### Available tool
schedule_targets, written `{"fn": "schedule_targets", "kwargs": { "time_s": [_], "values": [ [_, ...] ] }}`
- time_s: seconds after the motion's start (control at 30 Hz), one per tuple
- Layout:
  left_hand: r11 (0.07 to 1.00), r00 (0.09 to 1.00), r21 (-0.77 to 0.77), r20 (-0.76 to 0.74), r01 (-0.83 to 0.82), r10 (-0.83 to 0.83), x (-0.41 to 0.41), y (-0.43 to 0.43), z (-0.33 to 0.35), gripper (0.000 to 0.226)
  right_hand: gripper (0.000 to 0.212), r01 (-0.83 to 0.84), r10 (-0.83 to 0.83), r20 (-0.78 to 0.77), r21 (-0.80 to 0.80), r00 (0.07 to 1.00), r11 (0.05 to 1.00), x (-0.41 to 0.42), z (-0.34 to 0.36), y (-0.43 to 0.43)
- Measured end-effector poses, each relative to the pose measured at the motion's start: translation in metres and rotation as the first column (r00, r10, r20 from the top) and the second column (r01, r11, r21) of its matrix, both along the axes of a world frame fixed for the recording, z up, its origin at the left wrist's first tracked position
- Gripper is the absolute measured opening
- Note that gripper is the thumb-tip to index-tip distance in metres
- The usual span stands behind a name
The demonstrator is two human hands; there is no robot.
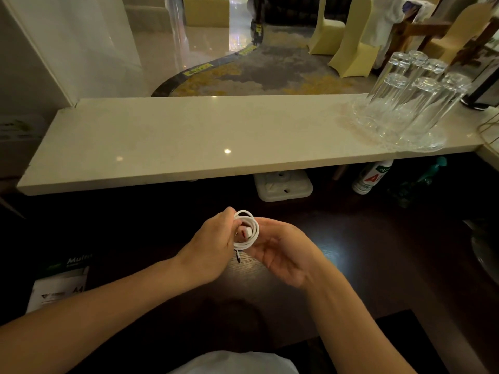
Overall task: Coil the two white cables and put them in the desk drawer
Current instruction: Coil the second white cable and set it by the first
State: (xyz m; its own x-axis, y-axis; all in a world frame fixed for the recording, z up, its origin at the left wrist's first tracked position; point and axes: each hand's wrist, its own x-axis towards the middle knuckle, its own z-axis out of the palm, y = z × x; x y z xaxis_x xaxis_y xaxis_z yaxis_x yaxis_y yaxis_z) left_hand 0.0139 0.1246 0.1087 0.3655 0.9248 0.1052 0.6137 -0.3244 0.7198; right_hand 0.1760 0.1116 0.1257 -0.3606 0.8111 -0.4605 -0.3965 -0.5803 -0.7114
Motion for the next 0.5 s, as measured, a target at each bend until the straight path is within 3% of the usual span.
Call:
{"fn": "schedule_targets", "kwargs": {
  "time_s": [0.13, 0.23, 0.33, 0.4, 0.5],
  "values": [
    [0.999, 0.996, 0.023, -0.087, -0.034, 0.036, -0.003, 0.003, 0.003, 0.024, 0.040, -0.020, 0.020, 0.000, 0.037, 1.000, 0.999, -0.004, -0.003, -0.008],
    [0.999, 0.989, 0.042, -0.147, -0.006, 0.012, -0.004, 0.002, 0.009, 0.015, 0.026, -0.094, 0.050, 0.194, 0.223, 0.980, 0.970, -0.008, -0.002, -0.015],
    [0.999, 0.980, 0.037, -0.197, -0.011, 0.018, -0.004, 0.002, 0.010, 0.028, 0.056, -0.107, -0.086, 0.460, 0.378, 0.884, 0.920, -0.013, -0.006, -0.018],
    [1.000, 0.982, -0.004, -0.189, -0.024, 0.023, -0.005, 0.004, 0.011, 0.032, 0.072, -0.107, -0.188, 0.535, 0.473, 0.823, 0.875, -0.015, -0.009, -0.020],
    [0.994, 0.987, -0.096, -0.160, -0.049, 0.034, -0.007, 0.007, 0.014, 0.030, 0.039, -0.134, -0.277, 0.566, 0.577, 0.776, 0.805, -0.019, -0.014, -0.023]
  ]
}}
